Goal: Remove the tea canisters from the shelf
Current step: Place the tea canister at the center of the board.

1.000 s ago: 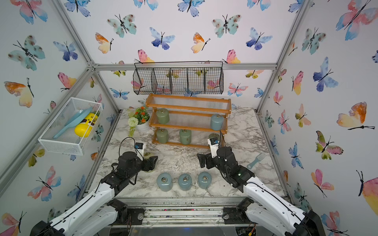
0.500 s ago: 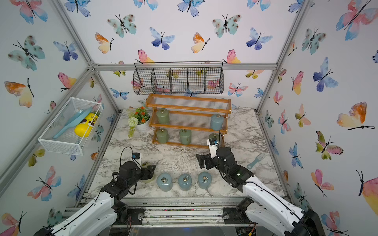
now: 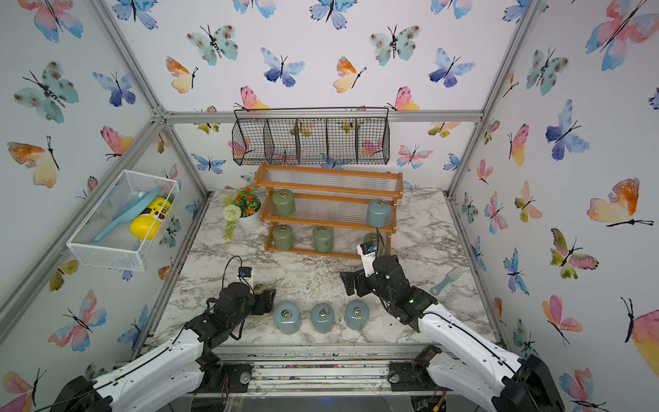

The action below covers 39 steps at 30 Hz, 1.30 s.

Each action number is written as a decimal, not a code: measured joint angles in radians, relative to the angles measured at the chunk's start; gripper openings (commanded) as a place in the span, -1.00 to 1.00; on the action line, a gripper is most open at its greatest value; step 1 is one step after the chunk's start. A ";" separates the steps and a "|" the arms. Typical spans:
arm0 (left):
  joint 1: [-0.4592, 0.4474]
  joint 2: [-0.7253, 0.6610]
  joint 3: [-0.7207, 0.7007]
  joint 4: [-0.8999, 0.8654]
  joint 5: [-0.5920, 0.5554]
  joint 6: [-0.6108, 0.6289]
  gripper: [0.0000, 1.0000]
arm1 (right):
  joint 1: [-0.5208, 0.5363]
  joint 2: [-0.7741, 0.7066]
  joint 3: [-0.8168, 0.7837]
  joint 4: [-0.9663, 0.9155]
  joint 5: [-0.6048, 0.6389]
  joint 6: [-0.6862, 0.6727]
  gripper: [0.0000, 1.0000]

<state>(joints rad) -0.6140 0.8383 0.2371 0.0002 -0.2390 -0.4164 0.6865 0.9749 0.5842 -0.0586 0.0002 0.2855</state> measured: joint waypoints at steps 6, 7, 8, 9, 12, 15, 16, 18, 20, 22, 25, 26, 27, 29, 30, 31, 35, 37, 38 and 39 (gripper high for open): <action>-0.036 0.003 0.002 -0.010 -0.057 -0.020 0.73 | 0.000 -0.003 0.000 0.000 0.000 -0.002 1.00; -0.039 -0.002 0.002 -0.015 -0.061 -0.026 0.74 | 0.000 -0.005 0.000 0.000 0.000 -0.002 1.00; -0.041 -0.006 0.002 -0.021 -0.068 -0.031 0.75 | 0.000 -0.005 0.000 0.000 0.000 -0.002 1.00; -0.042 -0.012 0.003 -0.023 -0.077 -0.034 0.76 | 0.000 -0.006 0.000 0.000 0.000 -0.002 1.00; -0.043 -0.033 0.003 -0.024 -0.090 -0.042 0.81 | 0.000 -0.010 0.000 0.000 0.000 -0.002 1.00; -0.045 -0.035 0.010 -0.029 -0.100 -0.045 0.83 | 0.000 -0.014 0.000 0.000 0.000 -0.002 1.00; -0.045 -0.035 0.013 -0.031 -0.101 -0.047 0.83 | 0.000 -0.015 0.000 0.000 0.000 -0.002 1.00; -0.048 -0.032 0.019 -0.036 -0.102 -0.048 0.84 | 0.000 -0.019 0.000 0.000 0.000 -0.002 1.00; -0.050 -0.026 0.026 -0.046 -0.102 -0.050 0.84 | 0.000 -0.023 -0.001 0.000 0.000 -0.002 1.00; -0.056 -0.020 0.032 -0.055 -0.103 -0.053 0.83 | 0.000 -0.027 -0.003 0.000 0.000 -0.002 1.00; -0.066 -0.019 0.035 -0.068 -0.104 -0.059 0.83 | 0.000 -0.033 -0.007 0.000 0.000 -0.001 1.00; -0.070 -0.019 0.035 -0.072 -0.105 -0.061 0.83 | 0.000 -0.034 -0.008 0.000 0.000 -0.001 1.00; -0.074 -0.019 0.035 -0.074 -0.106 -0.062 0.83 | 0.000 -0.035 -0.009 0.000 0.000 -0.001 1.00; -0.077 -0.019 0.035 -0.075 -0.108 -0.065 0.83 | 0.000 -0.037 -0.011 0.000 0.000 0.000 1.00; -0.077 -0.019 0.035 -0.076 -0.109 -0.067 0.83 | 0.000 -0.037 -0.012 0.000 0.000 0.000 1.00; -0.079 -0.019 0.035 -0.077 -0.110 -0.068 0.83 | 0.000 -0.037 -0.013 0.000 0.000 0.000 1.00; -0.086 -0.019 0.036 -0.087 -0.111 -0.079 0.84 | 0.000 -0.037 -0.014 0.000 0.000 0.001 1.00; -0.089 -0.019 0.036 -0.090 -0.111 -0.082 0.84 | 0.000 -0.037 -0.016 -0.001 0.000 0.001 1.00; -0.092 -0.019 0.036 -0.093 -0.112 -0.084 0.85 | 0.000 -0.037 -0.017 0.000 0.000 0.001 1.00; -0.094 -0.019 0.036 -0.097 -0.113 -0.087 0.86 | 0.000 -0.037 -0.017 -0.001 0.000 0.001 1.00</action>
<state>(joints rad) -0.7082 0.8188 0.2733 -0.0967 -0.3515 -0.5034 0.6865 0.9375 0.5674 -0.0593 0.0002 0.2863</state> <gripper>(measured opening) 0.923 0.998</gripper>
